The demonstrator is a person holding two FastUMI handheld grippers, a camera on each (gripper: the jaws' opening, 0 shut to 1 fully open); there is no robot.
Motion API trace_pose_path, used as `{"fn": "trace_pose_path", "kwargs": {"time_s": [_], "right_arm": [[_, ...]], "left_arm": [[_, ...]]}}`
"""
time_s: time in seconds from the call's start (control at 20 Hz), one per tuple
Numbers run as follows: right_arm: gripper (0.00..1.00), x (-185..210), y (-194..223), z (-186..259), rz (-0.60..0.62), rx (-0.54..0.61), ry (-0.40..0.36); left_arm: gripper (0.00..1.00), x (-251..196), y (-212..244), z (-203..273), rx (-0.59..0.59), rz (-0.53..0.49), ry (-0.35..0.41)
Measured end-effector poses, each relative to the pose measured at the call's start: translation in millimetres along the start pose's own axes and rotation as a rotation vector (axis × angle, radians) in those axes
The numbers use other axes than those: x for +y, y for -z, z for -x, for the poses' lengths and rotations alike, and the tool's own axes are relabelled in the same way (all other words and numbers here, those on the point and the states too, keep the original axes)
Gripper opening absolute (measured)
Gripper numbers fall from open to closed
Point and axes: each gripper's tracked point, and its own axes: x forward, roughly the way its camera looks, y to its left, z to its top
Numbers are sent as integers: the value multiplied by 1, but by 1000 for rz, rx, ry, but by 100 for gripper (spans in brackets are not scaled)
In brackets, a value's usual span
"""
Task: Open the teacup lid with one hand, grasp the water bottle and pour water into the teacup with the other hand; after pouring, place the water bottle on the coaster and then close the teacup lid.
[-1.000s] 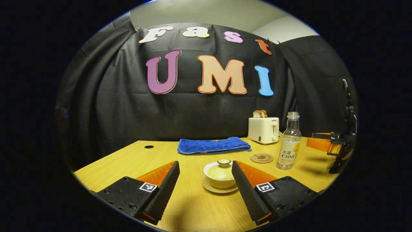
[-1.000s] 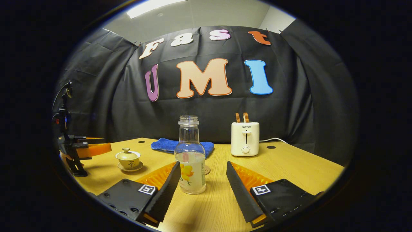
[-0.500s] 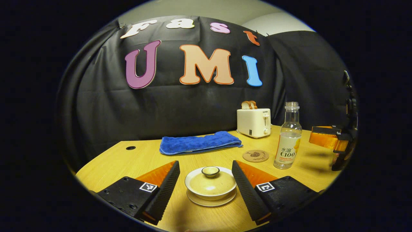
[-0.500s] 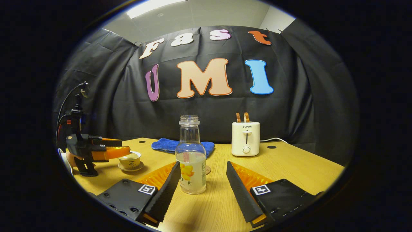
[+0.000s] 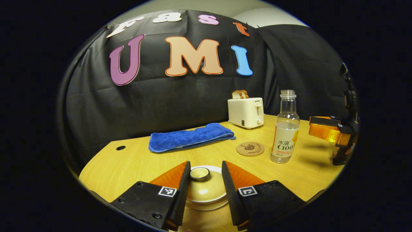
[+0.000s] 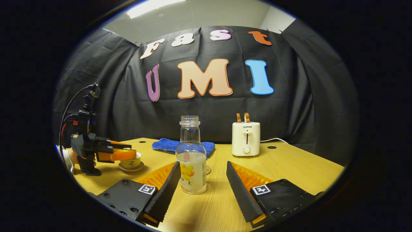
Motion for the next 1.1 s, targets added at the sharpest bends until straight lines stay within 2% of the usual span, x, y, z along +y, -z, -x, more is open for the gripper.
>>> {"fn": "trace_pose_path", "kwargs": {"time_s": [0.1, 0.15, 0.2, 0.25, 0.3, 0.5, 0.65, 0.7, 0.75, 0.8, 0.85, 0.95, 1.1], "right_arm": [[93, 0, 0, 0, 0, 0, 0], [96, -1, 0, 1, -1, -1, 1], [92, -1, 0, 1, -1, -1, 1], [96, 0, 0, 0, -1, 0, -1], [89, 0, 0, 0, -1, 0, -3], [96, 1, 0, 0, -2, 3, -8], [96, 5, 1, 0, -3, 6, -30], [88, 8, 1, -1, -3, 8, -40], [96, 8, 2, -2, -4, 9, -44], [92, 7, 1, -4, -4, 10, -46], [96, 8, 2, -5, -4, 12, -50], [88, 12, 6, -13, -4, 28, -63], [88, 15, 14, -25, -2, 78, -76]], "left_arm": [[52, 3, -2, 2, -8, 4, -5], [49, 4, -5, 3, -22, 9, -8], [41, 5, -6, 4, -38, 15, -12], [33, 6, -8, 6, -38, 18, -15], [27, 7, -4, 4, -27, 21, -22], [25, 12, -6, 5, -41, 34, -44], [25, 16, -12, 11, -77, 51, -65], [25, 18, -13, 12, -91, 58, -75], [25, 19, -16, 14, -106, 65, -81], [25, 21, -17, 16, -120, 72, -90], [25, 23, -17, 19, -122, 78, -97], [25, 25, -15, 23, -127, 82, -107], [25, 29, -15, 32, -137, 85, -123]]}}
